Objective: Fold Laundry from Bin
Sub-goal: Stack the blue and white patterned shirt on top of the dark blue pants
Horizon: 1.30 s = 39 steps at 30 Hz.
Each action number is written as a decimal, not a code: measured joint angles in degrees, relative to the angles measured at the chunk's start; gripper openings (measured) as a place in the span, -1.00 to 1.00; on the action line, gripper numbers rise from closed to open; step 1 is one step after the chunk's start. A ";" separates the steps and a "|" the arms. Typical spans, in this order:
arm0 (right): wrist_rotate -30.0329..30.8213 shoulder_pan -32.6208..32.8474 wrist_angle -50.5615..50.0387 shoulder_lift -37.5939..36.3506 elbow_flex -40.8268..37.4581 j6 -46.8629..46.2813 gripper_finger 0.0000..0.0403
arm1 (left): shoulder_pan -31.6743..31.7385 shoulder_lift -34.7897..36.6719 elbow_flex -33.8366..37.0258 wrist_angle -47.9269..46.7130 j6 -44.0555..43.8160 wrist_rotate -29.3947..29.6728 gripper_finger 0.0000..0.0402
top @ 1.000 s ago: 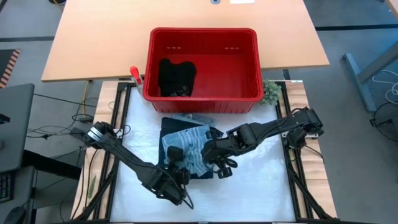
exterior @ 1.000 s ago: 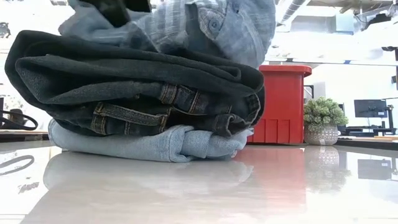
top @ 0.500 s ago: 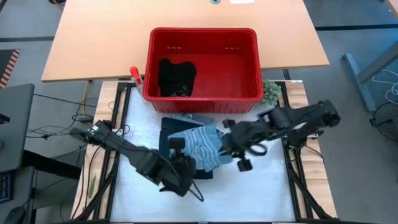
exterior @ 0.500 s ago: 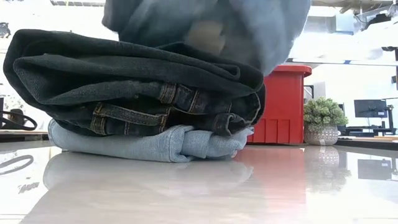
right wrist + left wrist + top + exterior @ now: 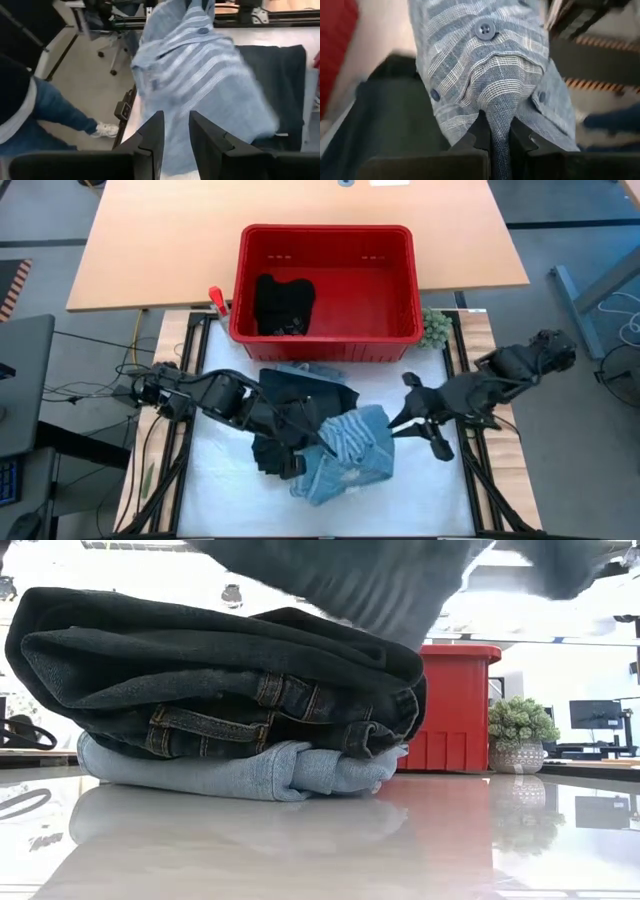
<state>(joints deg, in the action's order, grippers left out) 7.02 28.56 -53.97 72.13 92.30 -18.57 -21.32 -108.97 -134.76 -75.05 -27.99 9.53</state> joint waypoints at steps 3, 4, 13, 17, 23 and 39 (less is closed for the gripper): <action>3.45 2.63 0.74 -1.06 -2.35 -1.89 -0.38 | 2.32 0.06 0.02 -9.17 1.63 -0.41 -0.97; 4.10 3.43 0.97 -1.26 -2.87 -2.43 -0.37 | 3.37 0.09 0.02 -12.49 2.78 -0.25 -0.97; 7.90 7.74 4.59 -0.57 -3.55 -4.13 -0.34 | 16.87 2.23 7.82 -14.52 19.59 -5.00 -0.97; 11.14 11.07 5.40 -0.51 -3.79 -4.70 -0.34 | 22.15 6.82 20.33 -10.99 26.78 -8.71 -0.97; 25.70 14.79 16.91 -1.31 -13.95 -3.51 -0.34 | 26.43 19.52 43.41 5.91 38.05 -11.96 -0.97; 14.12 -17.41 53.19 10.89 -29.10 8.77 -0.35 | 27.53 28.49 62.26 19.66 45.30 -10.20 -0.57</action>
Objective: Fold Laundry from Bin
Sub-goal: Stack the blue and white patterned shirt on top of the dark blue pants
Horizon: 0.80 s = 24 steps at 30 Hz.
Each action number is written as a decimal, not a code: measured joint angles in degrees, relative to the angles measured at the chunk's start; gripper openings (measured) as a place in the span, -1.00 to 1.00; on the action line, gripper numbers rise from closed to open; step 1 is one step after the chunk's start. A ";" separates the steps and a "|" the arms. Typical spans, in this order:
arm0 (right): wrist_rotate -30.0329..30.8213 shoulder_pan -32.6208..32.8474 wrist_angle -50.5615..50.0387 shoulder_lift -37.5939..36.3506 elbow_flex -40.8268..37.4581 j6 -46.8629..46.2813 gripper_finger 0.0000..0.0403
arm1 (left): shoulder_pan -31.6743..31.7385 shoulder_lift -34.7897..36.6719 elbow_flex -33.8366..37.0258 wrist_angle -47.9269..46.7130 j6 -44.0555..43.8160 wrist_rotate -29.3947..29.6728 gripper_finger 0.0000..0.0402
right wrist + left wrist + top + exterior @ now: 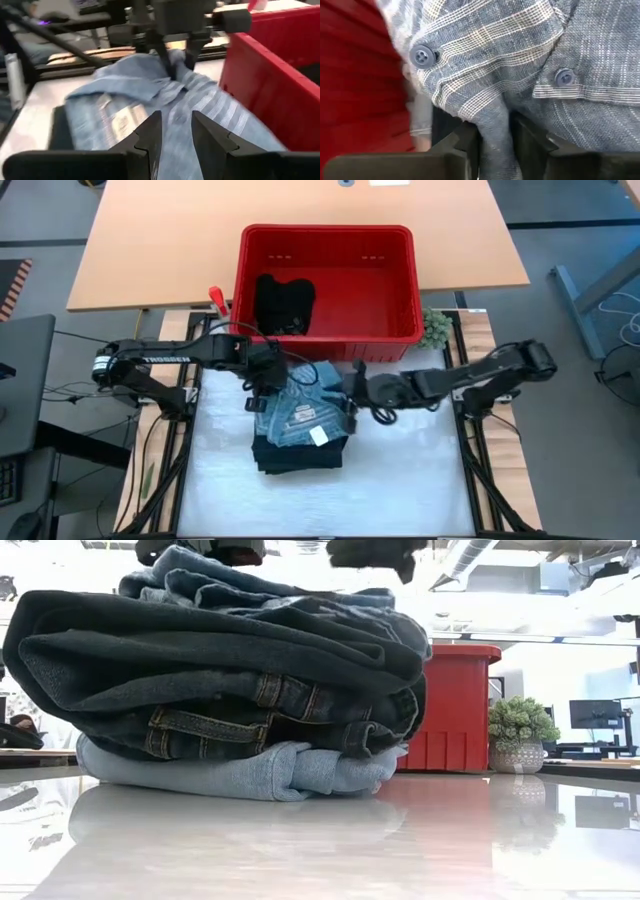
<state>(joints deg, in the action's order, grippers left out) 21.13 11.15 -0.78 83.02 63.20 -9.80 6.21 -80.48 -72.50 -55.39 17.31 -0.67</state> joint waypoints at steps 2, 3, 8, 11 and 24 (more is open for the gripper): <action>-0.18 -2.39 1.92 2.47 0.15 -0.63 -0.35 | -0.26 -0.05 -1.54 -1.03 0.00 2.06 -0.48; -0.55 -3.30 2.65 3.79 0.17 -0.64 -0.35 | -0.40 -0.05 -2.69 -1.56 -0.38 3.06 -0.43; -1.77 -4.35 7.48 10.18 0.00 -0.32 -0.35 | -0.92 -0.07 -10.75 -4.61 -1.89 4.42 -0.26; -2.28 -3.96 8.26 12.20 0.17 -0.67 -0.35 | -1.02 -0.07 -16.70 -8.02 -4.76 4.03 -0.22; -3.09 -2.55 7.48 12.17 0.13 -5.14 -0.35 | -22.09 8.45 5.08 14.63 -28.67 14.66 -0.21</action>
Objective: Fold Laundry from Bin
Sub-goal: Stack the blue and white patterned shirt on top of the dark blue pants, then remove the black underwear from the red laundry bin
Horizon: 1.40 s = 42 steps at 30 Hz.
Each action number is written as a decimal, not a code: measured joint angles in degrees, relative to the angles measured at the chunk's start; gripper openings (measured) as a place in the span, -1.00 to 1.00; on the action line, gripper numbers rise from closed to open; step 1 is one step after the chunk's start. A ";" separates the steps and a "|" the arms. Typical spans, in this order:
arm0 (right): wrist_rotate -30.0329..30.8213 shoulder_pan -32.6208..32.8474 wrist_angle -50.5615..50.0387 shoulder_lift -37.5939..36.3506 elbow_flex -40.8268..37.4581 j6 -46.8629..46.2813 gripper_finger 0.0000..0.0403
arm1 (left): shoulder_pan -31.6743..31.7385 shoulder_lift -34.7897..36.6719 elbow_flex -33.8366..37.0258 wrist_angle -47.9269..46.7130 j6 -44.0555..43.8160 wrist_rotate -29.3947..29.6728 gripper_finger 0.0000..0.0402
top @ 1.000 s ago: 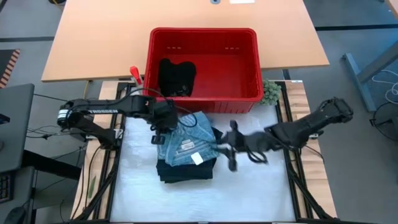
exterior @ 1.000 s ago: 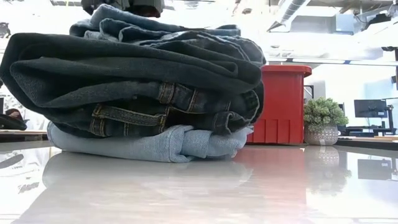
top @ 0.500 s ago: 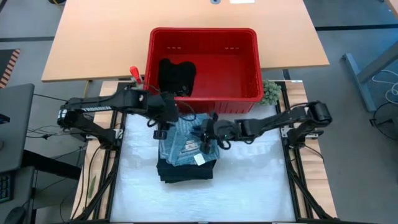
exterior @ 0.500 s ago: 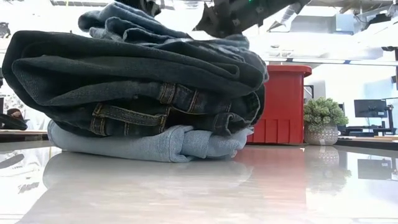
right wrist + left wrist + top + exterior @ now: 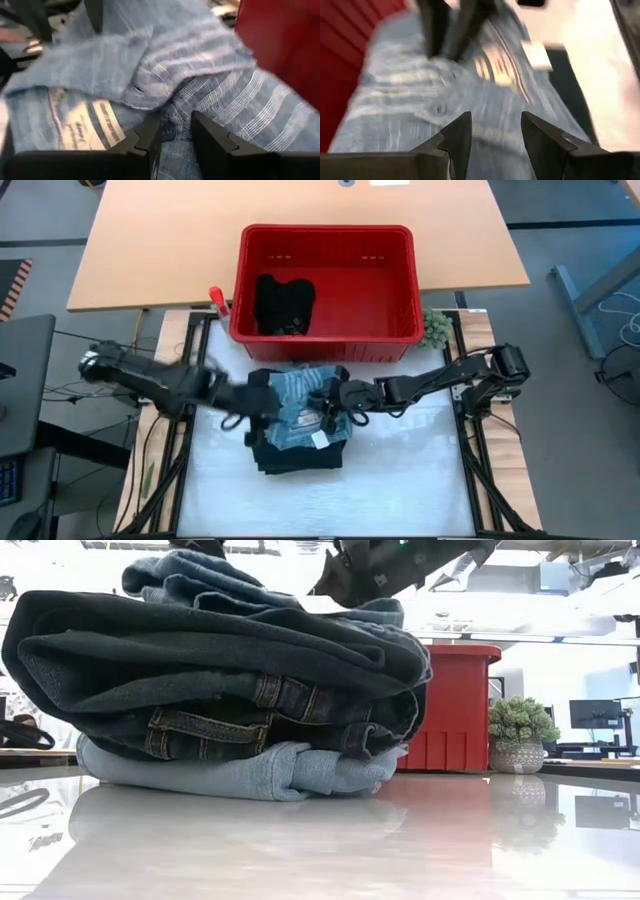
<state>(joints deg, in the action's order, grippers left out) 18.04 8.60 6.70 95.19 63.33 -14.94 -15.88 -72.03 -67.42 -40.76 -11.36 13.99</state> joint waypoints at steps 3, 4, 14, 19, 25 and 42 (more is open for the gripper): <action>-0.01 0.41 -0.31 -2.81 -0.04 2.41 -0.35 | -5.05 1.97 7.20 9.07 -3.54 12.20 -0.20; -0.23 0.40 -0.31 -4.16 -0.04 2.85 -0.35 | -5.81 2.00 8.96 9.21 -5.45 14.17 -0.20; 0.04 -6.68 4.01 -1.69 -0.08 2.74 -0.35 | -6.27 1.91 17.19 12.91 -16.16 15.85 -0.20; 0.57 -4.87 12.18 6.89 -0.07 0.36 -0.42 | -6.64 1.92 17.29 13.12 -15.33 16.08 -0.20; 3.28 -3.08 11.77 6.89 0.00 0.09 -0.56 | -7.11 5.32 17.09 13.10 -12.95 15.67 -0.20; -13.07 -25.45 -10.99 -7.21 13.97 -1.35 -0.64 | -7.25 22.19 15.19 14.71 -3.70 30.71 -0.20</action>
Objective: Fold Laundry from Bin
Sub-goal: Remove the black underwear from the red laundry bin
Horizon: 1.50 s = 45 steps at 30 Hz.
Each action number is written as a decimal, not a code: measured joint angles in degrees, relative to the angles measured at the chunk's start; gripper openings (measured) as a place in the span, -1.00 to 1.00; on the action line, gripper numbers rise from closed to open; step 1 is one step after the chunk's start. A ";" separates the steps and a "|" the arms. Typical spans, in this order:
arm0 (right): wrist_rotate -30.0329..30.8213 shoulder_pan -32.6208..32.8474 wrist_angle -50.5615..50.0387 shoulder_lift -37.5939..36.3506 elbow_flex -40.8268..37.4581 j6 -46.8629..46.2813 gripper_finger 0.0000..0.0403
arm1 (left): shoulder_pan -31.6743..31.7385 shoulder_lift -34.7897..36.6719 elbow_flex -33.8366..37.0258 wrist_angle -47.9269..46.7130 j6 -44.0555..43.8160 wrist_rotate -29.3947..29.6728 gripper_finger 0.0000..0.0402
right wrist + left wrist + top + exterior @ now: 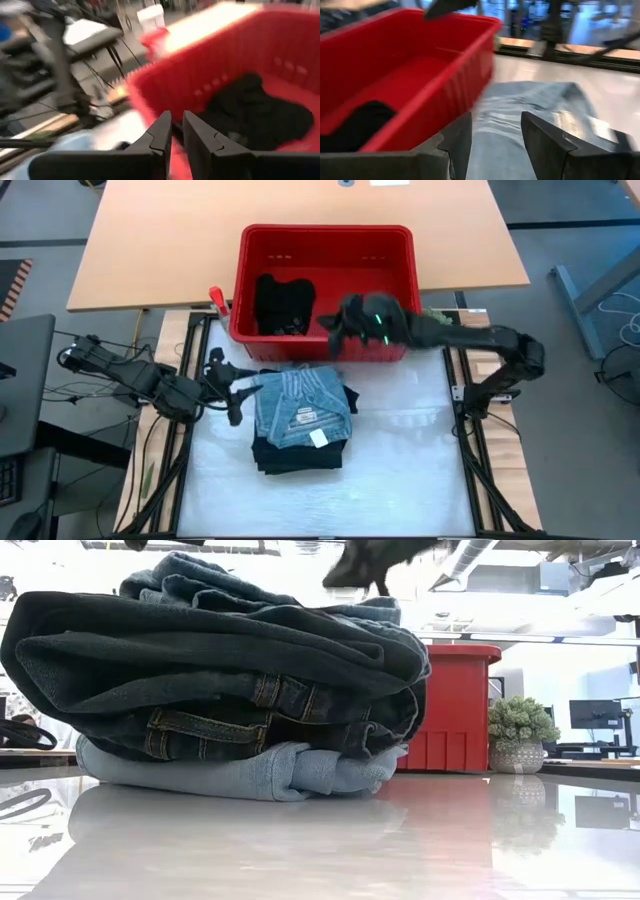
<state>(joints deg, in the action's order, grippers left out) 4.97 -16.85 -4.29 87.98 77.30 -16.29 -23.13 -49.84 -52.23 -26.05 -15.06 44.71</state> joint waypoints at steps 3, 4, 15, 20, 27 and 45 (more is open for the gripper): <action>-8.14 -6.97 -1.53 7.31 5.29 2.21 -0.64 | 1.49 -1.31 0.01 0.50 2.33 4.78 -0.20; -10.97 -9.08 -1.62 10.35 7.63 3.22 -0.63 | 2.35 -1.82 -0.01 0.60 2.70 5.67 -0.20; -25.42 -23.71 -14.64 48.34 49.83 10.33 -0.27 | 14.15 -5.67 -0.02 1.07 -11.46 6.16 -0.20; -25.94 -25.72 -18.05 54.56 53.48 8.60 0.12 | 17.06 -5.68 -0.02 1.15 -17.85 5.62 -0.20; -17.81 -25.37 -22.54 54.86 52.65 10.96 0.41 | 17.61 -5.67 -0.02 1.15 -18.12 4.64 -0.20; -6.14 -21.46 -29.06 58.65 53.61 16.36 -0.71 | 17.46 -5.67 -0.02 1.48 -16.99 -5.67 -0.20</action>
<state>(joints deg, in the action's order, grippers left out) -1.17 -38.31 -33.35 146.63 130.92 0.07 -5.67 -55.51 -52.25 -24.57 -32.05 39.04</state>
